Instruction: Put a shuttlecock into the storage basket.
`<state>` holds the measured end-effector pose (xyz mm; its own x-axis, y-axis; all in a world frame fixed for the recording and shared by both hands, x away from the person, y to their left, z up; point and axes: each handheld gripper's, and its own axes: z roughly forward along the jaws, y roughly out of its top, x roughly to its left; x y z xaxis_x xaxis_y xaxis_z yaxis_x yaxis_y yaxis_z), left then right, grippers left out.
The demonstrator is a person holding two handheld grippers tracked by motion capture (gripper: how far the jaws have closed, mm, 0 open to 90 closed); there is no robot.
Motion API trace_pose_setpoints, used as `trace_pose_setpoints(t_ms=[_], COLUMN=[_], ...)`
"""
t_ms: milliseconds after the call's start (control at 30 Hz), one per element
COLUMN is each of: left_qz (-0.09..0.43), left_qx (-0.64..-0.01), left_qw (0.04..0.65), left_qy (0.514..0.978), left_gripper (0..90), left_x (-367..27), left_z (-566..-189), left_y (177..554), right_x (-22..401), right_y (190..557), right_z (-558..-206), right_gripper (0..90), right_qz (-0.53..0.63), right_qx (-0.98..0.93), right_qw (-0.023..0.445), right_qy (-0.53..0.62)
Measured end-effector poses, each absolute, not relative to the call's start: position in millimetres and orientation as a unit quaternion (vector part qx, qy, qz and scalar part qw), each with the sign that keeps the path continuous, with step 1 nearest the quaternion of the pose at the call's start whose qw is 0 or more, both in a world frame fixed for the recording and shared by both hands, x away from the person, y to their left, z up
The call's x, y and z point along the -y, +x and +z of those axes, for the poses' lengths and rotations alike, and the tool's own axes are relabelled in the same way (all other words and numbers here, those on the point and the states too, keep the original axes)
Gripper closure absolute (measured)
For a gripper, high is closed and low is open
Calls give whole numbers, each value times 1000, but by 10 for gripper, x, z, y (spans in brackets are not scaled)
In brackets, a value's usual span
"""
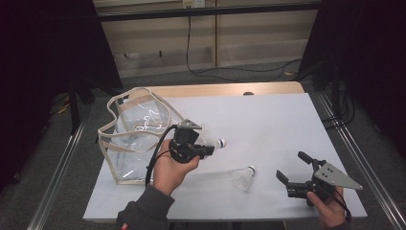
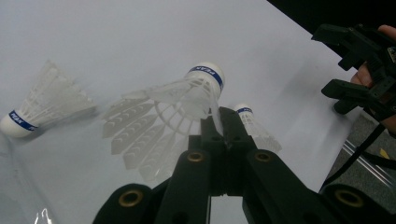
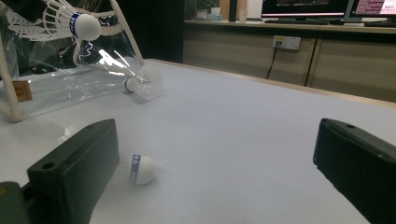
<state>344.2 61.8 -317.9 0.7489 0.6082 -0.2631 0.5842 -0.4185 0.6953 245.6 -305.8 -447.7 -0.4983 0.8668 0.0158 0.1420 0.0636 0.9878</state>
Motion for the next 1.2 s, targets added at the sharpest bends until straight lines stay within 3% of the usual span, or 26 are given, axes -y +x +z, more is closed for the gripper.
trace_pose_setpoints(t_ms=[1200], left_qz=[8], left_qx=[-337], left_qw=[399], left_qy=[853], left_gripper=[900], left_x=[-611], left_z=[-2688], left_y=[3510], right_x=[3025], right_y=[2504], right_z=[-4477], right_gripper=[1], right_qz=[570], right_qx=[-658], right_qw=[312], right_qy=[381])
